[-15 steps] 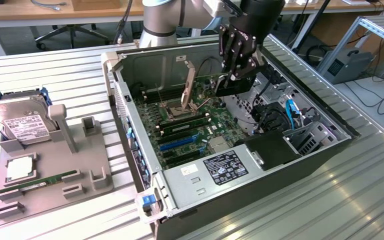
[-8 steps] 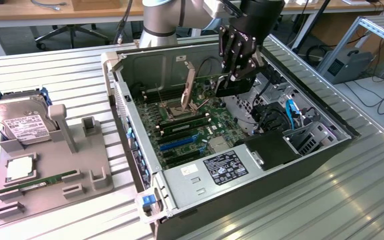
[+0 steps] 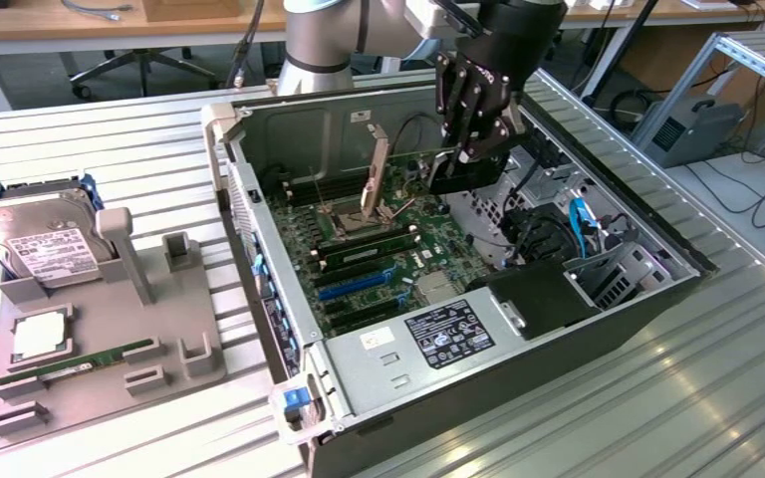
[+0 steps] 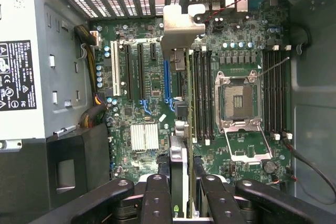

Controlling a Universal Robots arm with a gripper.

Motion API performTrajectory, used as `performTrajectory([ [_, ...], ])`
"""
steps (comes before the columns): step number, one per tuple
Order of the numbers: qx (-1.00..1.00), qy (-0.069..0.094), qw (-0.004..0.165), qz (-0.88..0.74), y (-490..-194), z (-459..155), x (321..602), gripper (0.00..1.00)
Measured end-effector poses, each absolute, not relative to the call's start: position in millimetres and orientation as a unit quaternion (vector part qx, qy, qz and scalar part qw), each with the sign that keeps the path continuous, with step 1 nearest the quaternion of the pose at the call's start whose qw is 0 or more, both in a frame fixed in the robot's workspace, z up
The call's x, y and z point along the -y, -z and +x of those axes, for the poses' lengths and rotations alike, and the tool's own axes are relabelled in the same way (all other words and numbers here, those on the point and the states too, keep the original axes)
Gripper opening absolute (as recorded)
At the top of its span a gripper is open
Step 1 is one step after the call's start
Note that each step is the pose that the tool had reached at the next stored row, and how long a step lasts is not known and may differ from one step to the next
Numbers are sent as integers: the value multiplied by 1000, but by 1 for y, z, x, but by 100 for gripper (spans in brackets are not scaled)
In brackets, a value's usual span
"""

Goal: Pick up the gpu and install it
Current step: 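Insert the gpu into the slot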

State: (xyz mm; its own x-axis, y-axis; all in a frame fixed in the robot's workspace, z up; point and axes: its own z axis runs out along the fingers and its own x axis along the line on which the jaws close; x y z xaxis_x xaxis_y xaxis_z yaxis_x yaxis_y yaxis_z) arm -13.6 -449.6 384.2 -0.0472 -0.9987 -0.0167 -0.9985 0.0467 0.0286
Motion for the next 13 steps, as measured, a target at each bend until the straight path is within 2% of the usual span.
performTrajectory([
  [13, 723, 16, 4, 690, -382, -14, 450, 27],
])
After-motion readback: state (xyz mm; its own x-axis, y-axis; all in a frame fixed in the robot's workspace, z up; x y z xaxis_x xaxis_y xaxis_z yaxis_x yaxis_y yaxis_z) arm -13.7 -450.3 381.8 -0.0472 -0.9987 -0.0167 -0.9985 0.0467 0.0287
